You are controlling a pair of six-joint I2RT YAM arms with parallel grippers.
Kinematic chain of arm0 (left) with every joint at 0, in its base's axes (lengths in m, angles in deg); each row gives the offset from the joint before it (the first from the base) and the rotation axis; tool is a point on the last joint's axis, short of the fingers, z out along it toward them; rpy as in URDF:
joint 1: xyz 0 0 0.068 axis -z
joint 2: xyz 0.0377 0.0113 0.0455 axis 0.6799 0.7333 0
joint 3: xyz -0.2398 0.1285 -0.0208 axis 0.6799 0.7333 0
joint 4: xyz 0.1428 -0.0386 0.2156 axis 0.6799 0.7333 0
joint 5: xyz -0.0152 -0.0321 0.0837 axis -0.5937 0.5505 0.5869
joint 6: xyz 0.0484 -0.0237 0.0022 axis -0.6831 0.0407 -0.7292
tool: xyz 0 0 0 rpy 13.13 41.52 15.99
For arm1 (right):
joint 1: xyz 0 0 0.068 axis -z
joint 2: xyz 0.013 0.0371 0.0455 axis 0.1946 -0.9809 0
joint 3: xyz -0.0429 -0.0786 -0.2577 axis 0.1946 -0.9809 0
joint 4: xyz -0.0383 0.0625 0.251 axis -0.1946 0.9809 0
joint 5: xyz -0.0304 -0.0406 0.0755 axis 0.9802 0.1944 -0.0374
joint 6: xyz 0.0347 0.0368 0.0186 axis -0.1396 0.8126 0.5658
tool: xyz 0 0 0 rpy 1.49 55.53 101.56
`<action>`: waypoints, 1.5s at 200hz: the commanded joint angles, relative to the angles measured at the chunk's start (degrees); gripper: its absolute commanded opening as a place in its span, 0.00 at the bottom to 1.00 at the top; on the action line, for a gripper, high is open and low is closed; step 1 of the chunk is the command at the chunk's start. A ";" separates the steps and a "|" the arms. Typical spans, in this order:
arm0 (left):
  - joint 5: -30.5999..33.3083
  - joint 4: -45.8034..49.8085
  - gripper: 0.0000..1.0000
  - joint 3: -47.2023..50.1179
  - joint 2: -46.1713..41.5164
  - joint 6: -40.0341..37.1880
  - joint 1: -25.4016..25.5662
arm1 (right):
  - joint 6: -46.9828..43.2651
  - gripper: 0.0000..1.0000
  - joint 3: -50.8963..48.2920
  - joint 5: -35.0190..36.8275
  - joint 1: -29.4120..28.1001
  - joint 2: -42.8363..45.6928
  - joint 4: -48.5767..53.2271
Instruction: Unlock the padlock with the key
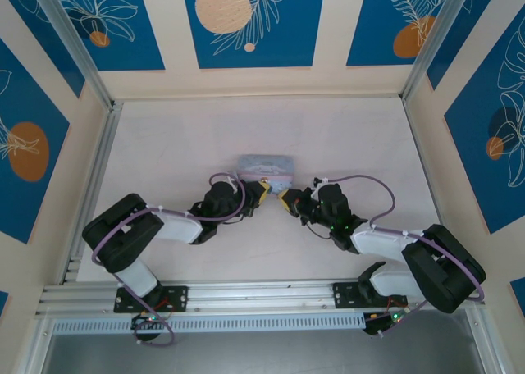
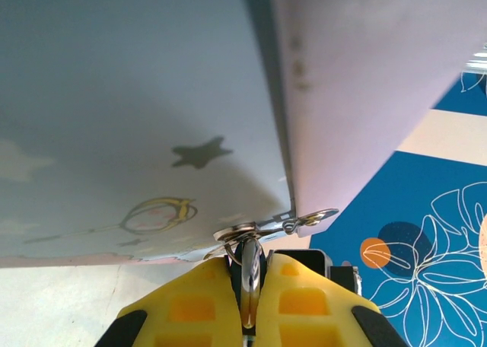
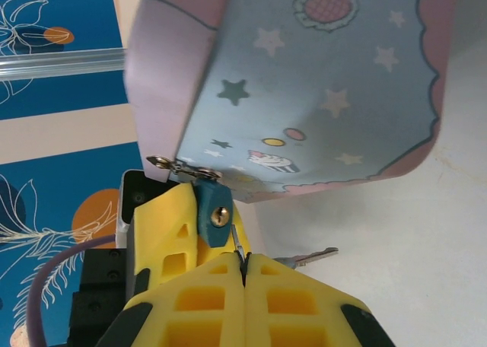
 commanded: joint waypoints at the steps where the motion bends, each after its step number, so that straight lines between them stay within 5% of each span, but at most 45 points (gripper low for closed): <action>1: 0.83 -3.66 0.00 0.24 0.77 0.30 0.47 | 0.19 0.00 1.97 1.48 -0.46 -0.24 -1.07; 300: 0.91 -3.32 0.00 -0.01 0.12 0.66 0.67 | -0.79 0.00 3.78 2.58 -0.64 -2.03 2.75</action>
